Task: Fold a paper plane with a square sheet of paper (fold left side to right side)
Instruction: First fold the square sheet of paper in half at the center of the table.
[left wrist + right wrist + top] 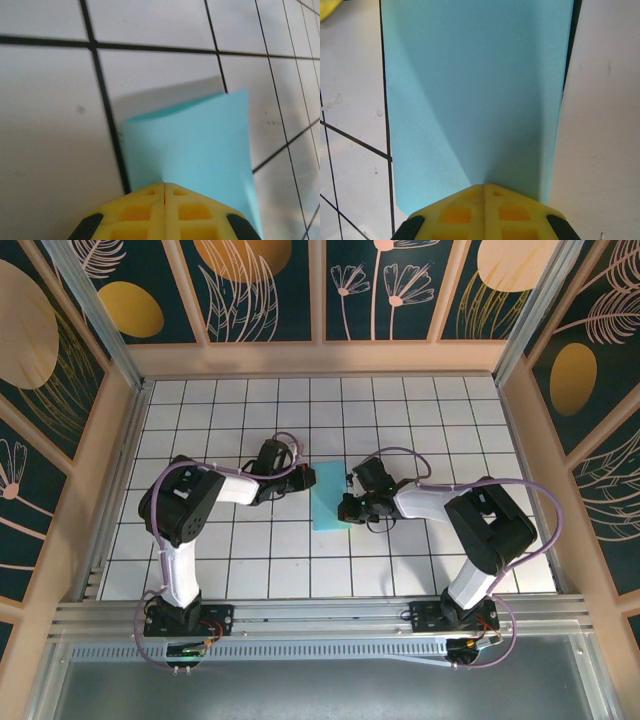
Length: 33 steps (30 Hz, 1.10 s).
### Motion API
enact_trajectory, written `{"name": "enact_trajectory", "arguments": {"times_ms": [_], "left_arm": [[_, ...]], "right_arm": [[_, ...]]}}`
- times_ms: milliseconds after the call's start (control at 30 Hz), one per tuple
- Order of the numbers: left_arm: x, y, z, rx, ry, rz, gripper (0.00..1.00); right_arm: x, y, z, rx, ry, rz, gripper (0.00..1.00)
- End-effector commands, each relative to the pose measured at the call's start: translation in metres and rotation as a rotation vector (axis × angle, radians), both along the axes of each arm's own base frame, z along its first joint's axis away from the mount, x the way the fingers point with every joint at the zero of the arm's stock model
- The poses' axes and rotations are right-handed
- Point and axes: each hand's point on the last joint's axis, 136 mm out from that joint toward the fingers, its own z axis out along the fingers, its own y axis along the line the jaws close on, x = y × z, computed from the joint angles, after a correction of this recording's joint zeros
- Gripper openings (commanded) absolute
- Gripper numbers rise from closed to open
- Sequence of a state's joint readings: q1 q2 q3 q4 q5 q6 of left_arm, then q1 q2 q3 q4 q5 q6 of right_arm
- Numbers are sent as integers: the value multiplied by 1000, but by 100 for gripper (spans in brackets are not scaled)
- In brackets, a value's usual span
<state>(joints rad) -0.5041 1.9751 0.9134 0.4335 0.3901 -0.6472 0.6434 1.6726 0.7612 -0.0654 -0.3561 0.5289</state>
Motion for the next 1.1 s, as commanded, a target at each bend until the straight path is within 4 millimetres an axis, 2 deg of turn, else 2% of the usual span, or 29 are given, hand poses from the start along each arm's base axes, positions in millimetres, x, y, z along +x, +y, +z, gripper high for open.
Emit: {"name": "enact_trajectory", "arguments": {"times_ms": [0, 167, 233, 467, 700, 933, 1067], "left_arm": [[17, 24, -17, 76, 8, 52, 0], [23, 36, -29, 112, 22, 65, 0], [24, 36, -26, 113, 18, 66, 0], [25, 36, 13, 86, -62, 56, 0], [-2, 12, 36, -50, -73, -34, 0], [-22, -24, 37, -91, -60, -131, 0], [-19, -33, 32, -95, -51, -135, 0]], "right_arm": [[-28, -50, -47, -227, 106, -36, 0], [-28, -49, -46, -222, 104, -36, 0], [-28, -49, -46, -221, 103, -37, 0], [-25, -47, -43, -211, 94, -38, 0], [-25, -48, -42, -210, 91, -42, 0], [-26, -49, -43, -217, 96, -43, 0], [-26, -49, -44, -218, 98, -45, 0]]}}
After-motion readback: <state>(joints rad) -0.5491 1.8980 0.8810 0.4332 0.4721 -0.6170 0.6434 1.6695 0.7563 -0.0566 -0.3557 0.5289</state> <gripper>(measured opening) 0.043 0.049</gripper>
